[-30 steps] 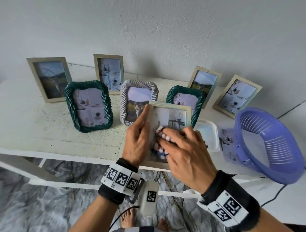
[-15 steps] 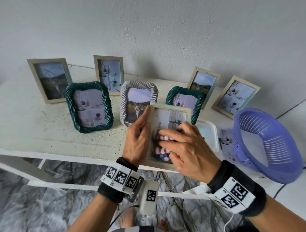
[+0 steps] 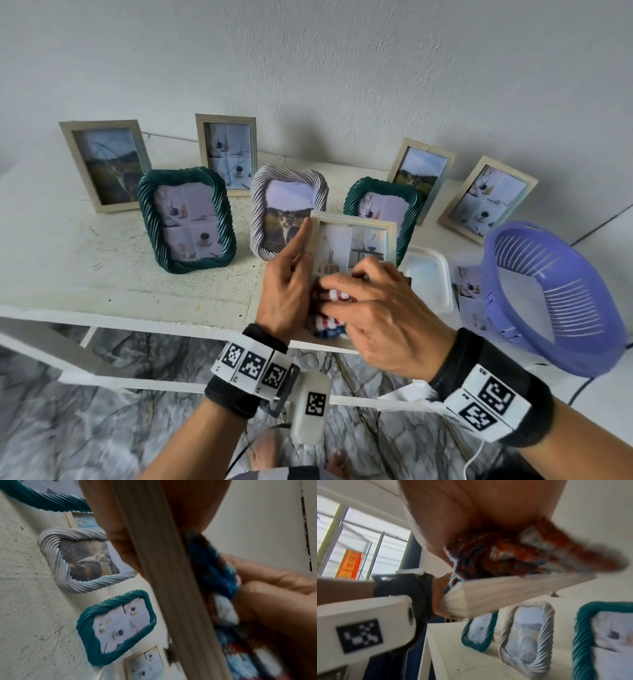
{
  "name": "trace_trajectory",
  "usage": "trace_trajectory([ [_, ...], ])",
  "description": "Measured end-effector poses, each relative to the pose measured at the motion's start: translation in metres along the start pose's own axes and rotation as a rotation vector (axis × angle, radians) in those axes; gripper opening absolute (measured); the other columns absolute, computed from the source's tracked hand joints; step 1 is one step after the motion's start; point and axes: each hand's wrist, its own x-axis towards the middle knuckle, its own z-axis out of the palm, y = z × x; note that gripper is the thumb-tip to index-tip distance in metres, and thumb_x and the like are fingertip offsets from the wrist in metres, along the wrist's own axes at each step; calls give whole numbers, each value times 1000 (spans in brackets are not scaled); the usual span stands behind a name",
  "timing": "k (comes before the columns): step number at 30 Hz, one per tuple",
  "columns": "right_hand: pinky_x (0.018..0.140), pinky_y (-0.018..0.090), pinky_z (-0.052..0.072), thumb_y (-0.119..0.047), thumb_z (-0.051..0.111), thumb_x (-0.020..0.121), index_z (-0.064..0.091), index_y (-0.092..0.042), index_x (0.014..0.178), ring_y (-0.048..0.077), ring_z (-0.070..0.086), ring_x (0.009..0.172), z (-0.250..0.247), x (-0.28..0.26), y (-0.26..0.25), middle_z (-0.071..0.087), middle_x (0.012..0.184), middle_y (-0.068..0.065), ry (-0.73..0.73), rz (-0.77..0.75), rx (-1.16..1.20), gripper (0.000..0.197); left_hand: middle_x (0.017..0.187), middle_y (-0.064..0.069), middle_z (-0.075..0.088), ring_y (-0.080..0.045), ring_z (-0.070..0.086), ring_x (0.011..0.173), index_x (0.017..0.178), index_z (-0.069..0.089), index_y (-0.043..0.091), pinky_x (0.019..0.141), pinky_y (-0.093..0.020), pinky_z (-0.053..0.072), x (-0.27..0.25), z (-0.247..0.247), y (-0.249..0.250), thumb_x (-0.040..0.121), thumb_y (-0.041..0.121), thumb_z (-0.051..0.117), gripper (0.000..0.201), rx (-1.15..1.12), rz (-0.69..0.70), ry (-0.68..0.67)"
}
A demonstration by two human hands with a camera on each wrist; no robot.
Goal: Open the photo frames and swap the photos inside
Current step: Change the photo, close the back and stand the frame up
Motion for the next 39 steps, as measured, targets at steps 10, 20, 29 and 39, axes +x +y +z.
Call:
trace_trajectory([
  [10, 77, 38, 36, -18, 46, 77, 74, -31, 98, 18, 39, 93, 3, -11, -3, 60, 120, -4, -42, 12, -39, 37, 101, -4, 55, -27, 48, 90, 141, 44, 43, 81, -75, 41, -3, 4, -13, 89, 34, 43, 53, -16, 20, -58],
  [20, 73, 38, 39, -22, 46, 81, 73, -23, 108, 20, 42, 89, -1, -17, 22, 62, 121, 1, 77, 144, -64, 38, 121, 18, 63, -9, 46, 66, 148, 33, 20, 66, -18, 44, -4, -7, -8, 102, 5, 35, 49, 44, 47, -3],
  [29, 71, 37, 38, -21, 44, 81, 70, -24, 114, 19, 40, 88, 4, -19, 25, 61, 127, -2, 86, 238, -124, 42, 115, -16, 59, -5, 23, 39, 148, 34, 23, 35, -14, 26, -11, -4, -8, 103, 4, 34, 49, 45, 50, -19],
  [39, 70, 35, 36, -20, 42, 80, 77, -29, 89, 17, 40, 87, 9, -31, 21, 66, 115, -10, 28, 31, -21, 37, 127, -36, 27, -31, 67, 69, 149, 34, 19, 71, -26, 58, -13, -8, 6, 102, 3, 35, 49, 80, 13, -14],
])
